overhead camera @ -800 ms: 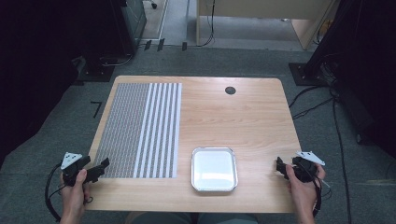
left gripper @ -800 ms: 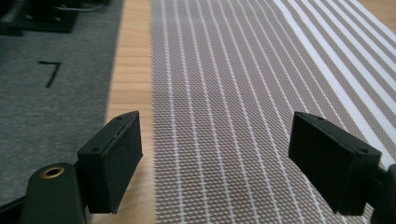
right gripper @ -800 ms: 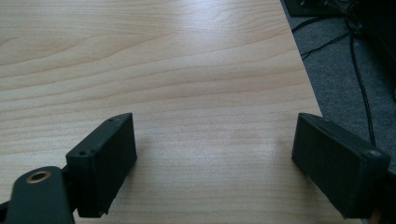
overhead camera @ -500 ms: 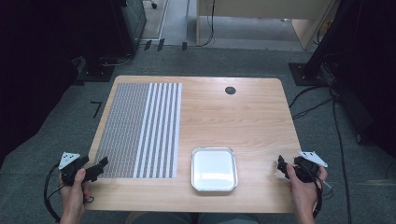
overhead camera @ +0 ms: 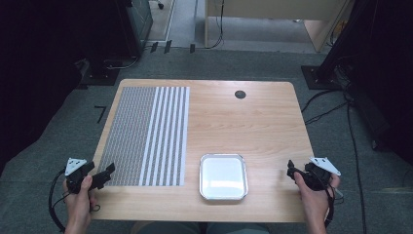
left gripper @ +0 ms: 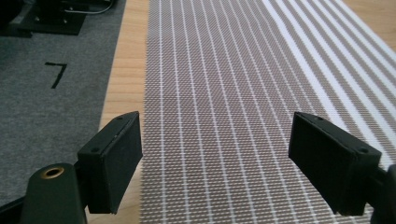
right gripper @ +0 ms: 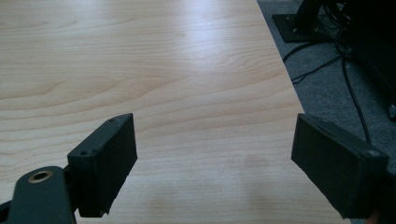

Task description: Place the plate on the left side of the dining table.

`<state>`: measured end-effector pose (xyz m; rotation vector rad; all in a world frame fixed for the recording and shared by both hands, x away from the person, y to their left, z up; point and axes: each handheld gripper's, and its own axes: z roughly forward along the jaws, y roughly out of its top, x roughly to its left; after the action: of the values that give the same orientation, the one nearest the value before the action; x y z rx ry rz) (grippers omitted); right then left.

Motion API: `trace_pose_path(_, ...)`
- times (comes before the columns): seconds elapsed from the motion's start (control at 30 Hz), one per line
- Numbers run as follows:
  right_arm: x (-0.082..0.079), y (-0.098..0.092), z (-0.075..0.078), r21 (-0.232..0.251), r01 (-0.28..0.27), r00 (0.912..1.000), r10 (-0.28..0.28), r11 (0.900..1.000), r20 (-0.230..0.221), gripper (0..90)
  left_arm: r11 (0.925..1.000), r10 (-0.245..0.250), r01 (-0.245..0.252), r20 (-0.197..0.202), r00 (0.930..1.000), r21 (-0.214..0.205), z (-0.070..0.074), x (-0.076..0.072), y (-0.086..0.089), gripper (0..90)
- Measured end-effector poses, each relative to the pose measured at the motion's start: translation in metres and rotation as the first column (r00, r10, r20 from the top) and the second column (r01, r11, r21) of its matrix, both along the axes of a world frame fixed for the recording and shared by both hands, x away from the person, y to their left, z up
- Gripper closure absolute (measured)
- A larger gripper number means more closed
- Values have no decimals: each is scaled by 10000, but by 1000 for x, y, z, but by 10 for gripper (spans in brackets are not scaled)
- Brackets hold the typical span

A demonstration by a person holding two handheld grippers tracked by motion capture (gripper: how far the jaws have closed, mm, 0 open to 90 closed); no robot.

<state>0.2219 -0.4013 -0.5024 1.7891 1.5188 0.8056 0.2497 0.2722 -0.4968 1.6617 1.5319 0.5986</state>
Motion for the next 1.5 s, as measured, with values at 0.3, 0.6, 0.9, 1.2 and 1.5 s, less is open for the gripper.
trace_pose_path(0.3,-2,12,5,84,-276,9992,274,9996,291,144,9994,-159,167,230,9996,-319,12,-2,-20,175)
trace_pose_path(0.6,-2,25,5,25,-683,9972,682,9977,311,145,9972,-644,653,249,9976,-360,16,-2,-37,175)
trace_pose_path(0.9,-1,35,5,96,-963,9946,958,9953,399,145,9928,-1112,1121,234,9935,-427,18,-2,-59,176)
trace_pose_path(1.2,-1,48,7,109,-1198,9914,1191,9927,542,145,9849,-1694,1700,204,9853,-315,17,-1,-86,176)
trace_pose_path(1.5,-1,57,7,178,-1401,9888,1389,9900,552,145,9769,-2125,2127,146,9771,-193,15,0,-104,176)
